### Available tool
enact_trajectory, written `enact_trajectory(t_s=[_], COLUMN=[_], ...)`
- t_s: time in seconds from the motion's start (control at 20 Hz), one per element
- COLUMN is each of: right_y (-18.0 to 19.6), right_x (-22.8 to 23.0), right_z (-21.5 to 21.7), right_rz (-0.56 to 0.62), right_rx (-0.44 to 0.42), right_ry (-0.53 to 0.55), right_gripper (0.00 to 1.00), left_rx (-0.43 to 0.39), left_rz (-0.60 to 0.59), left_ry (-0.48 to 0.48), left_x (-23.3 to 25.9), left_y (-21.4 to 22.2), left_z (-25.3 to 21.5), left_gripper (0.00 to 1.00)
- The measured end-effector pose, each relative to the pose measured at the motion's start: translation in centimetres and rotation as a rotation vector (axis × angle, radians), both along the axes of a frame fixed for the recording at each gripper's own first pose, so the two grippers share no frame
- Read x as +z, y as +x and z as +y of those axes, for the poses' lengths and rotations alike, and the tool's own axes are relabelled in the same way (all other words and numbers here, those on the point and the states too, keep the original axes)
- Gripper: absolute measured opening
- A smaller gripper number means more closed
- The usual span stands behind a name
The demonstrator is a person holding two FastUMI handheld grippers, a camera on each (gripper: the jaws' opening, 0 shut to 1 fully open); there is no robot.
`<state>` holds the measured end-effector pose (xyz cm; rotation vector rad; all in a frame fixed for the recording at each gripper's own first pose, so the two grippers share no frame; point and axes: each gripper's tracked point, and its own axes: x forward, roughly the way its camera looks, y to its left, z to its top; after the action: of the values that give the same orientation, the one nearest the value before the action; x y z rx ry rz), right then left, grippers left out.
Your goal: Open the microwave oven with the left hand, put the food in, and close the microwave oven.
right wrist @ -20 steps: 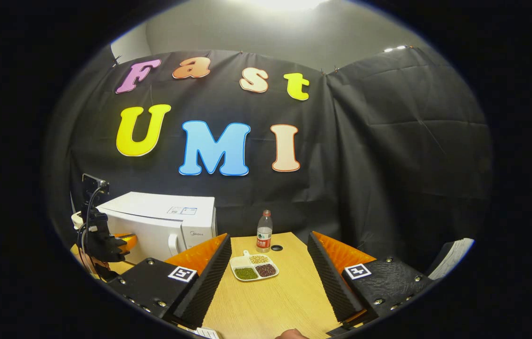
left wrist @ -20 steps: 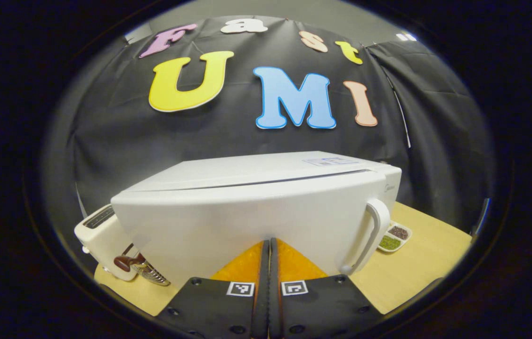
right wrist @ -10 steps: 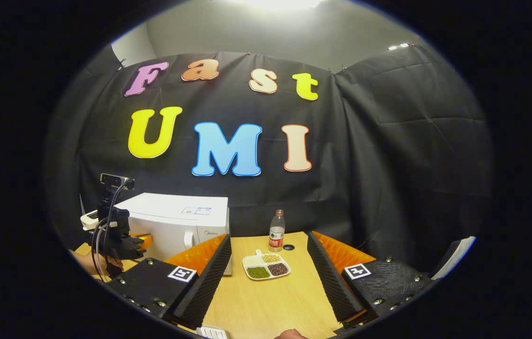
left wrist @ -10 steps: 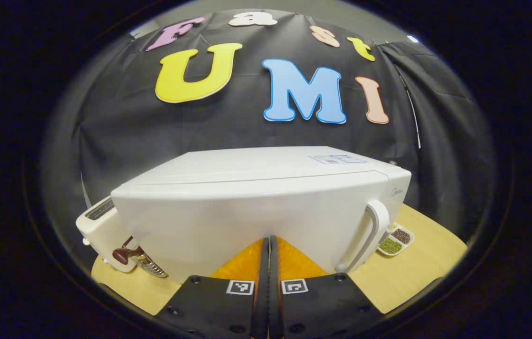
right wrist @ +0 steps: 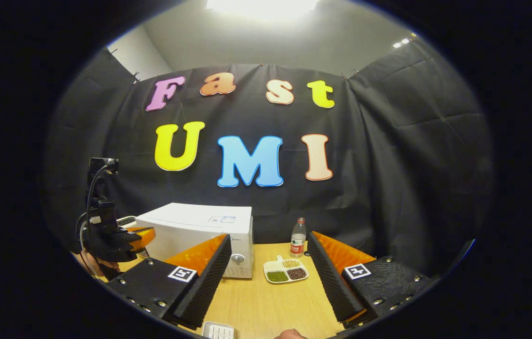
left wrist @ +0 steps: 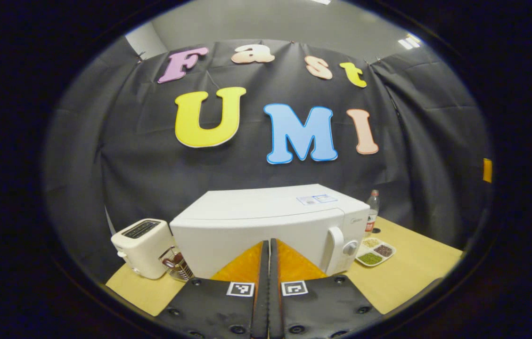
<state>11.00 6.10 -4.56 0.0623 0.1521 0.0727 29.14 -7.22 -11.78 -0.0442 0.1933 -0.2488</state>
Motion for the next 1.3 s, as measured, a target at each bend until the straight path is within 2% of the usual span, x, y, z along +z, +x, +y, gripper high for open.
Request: enact_trajectory(t_s=[0.3,0.75,0.85,0.9,1.1,1.2,1.3], right_y=[-3.2,-7.9,-8.4,-8.8,-9.8,-10.2,-10.7], right_x=[0.7,1.3,1.9,1.9,2.1,2.4,2.5], right_z=[-1.8,-3.7,-3.9,-3.9,-3.5,-3.1,-2.5], right_rz=[-0.017,-0.045,-0.061,-0.061,-0.058,-0.064,-0.066], right_rx=[0.057,0.122,0.118,0.116,0.102,0.094,0.089], right_ry=[0.018,0.046,0.048,0.047,0.044,0.04,0.042], right_gripper=[0.98,0.98,0.98,0.98,0.98,0.98,0.98], left_rx=[0.078,0.144,0.146,0.148,0.155,0.161,0.158], left_rz=[-0.046,-0.106,-0.118,-0.122,-0.122,-0.125,-0.134], left_ry=[-0.013,0.0,-0.002,0.0,-0.028,-0.018,0.006], left_x=[3.9,8.4,9.5,9.8,10.5,10.5,10.6], left_y=[-6.8,-16.5,-18.1,-18.8,-21.5,-22.7,-23.8], left_z=[1.1,2.1,2.4,2.7,3.9,5.0,5.9], left_gripper=[0.07,0.07,0.1,0.07,0.07,0.1,0.07])
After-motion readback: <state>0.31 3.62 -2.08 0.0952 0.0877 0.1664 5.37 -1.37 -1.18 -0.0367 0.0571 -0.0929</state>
